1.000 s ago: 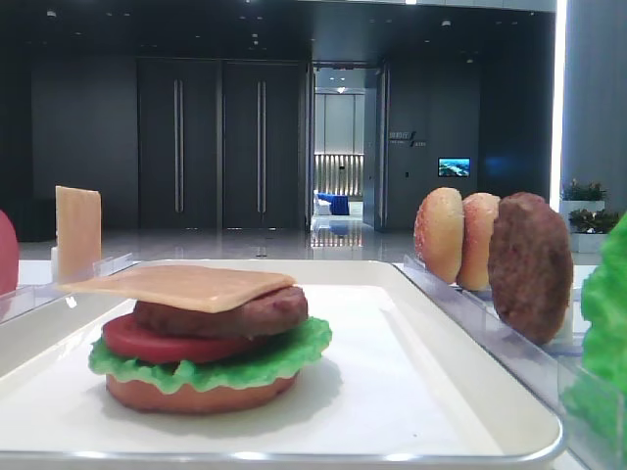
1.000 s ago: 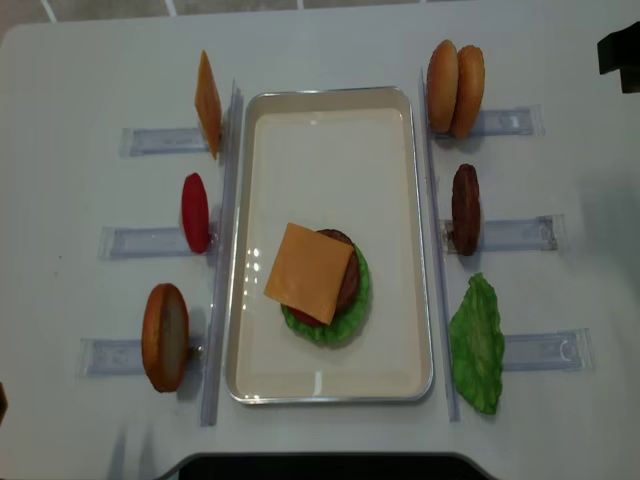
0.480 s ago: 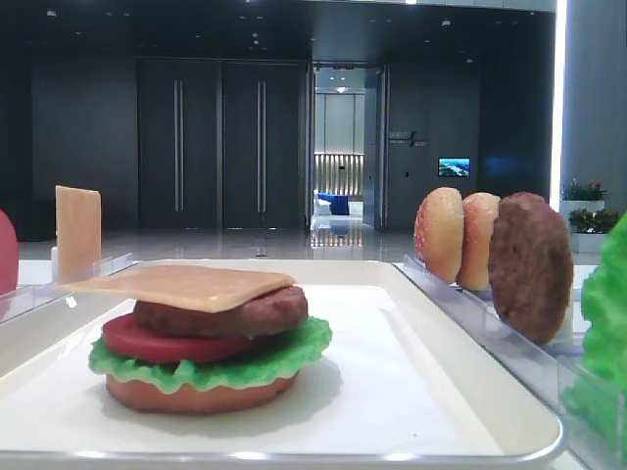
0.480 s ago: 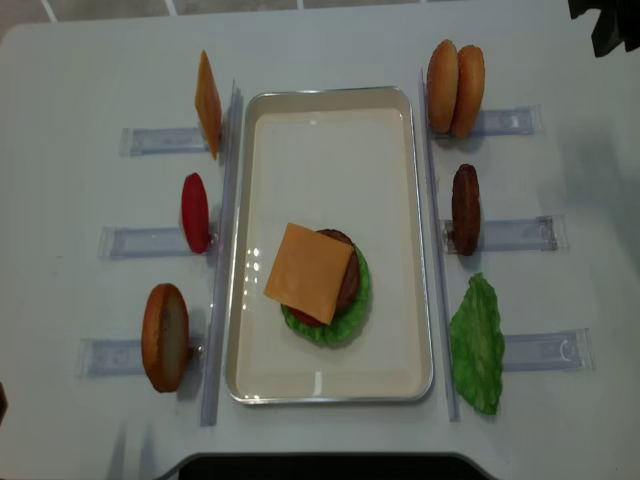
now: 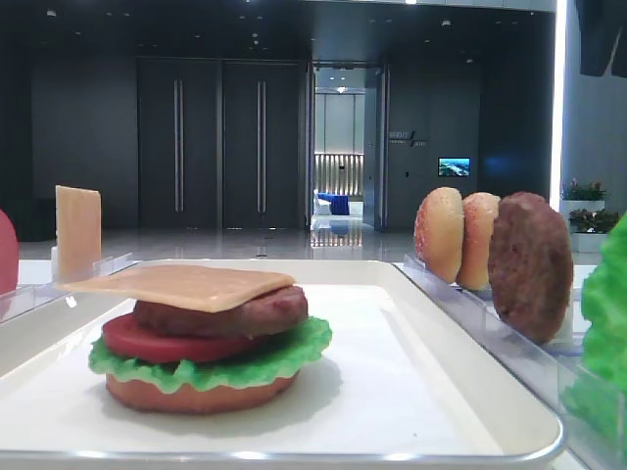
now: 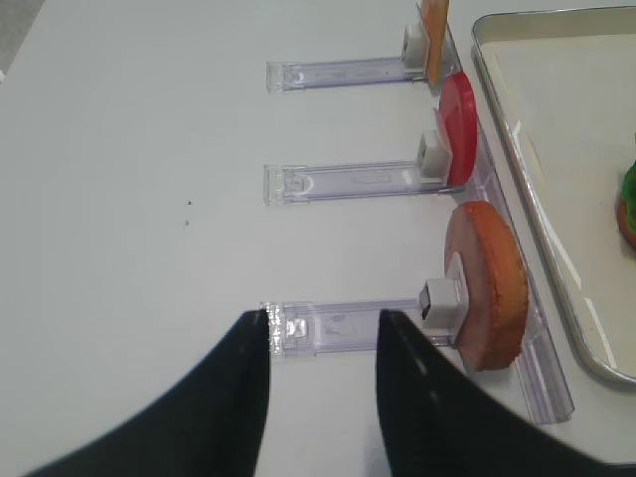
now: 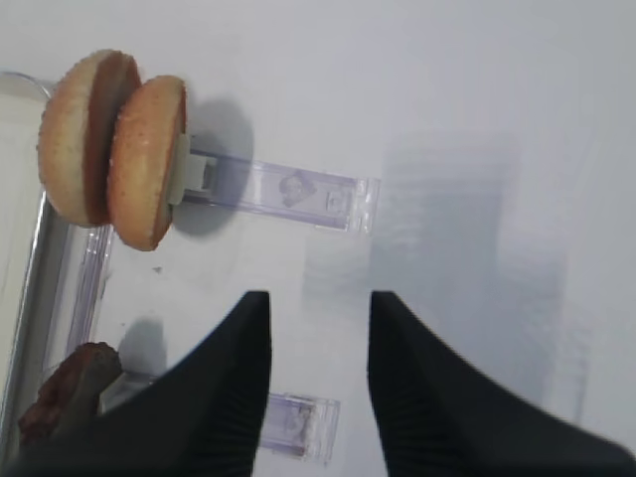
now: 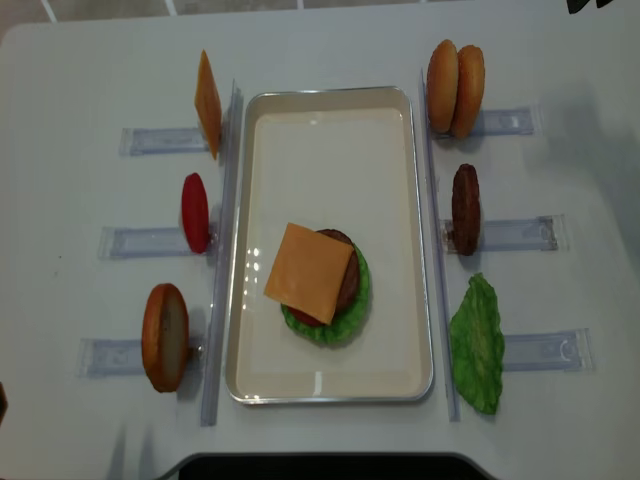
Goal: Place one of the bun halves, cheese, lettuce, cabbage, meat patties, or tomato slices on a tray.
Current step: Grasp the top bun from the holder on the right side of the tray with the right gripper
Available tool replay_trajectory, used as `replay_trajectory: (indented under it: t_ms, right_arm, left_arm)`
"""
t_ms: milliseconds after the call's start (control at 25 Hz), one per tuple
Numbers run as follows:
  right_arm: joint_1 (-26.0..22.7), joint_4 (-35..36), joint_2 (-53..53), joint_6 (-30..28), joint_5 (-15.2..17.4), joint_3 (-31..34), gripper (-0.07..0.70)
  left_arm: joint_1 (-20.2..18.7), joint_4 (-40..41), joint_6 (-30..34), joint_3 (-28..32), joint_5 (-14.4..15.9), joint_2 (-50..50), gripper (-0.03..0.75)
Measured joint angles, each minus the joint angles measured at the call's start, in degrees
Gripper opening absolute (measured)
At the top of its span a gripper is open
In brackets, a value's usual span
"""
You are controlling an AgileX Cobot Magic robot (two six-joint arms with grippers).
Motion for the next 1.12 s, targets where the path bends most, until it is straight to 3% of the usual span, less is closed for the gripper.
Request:
replay_trajectory:
  t_ms: [480,1120]
  right_arm:
    - [0.85,0.19,1.18,-0.64,0.18,-0.56,0.235]
    - [14.36,0.61,1.18,4.63,0.18,-0.56,0.235]
  left_arm:
    - [0.00,0.00,0.00,0.00,0.00,0.00,0.282]
    - [0.00,0.00,0.00,0.00,0.00,0.00,0.282]
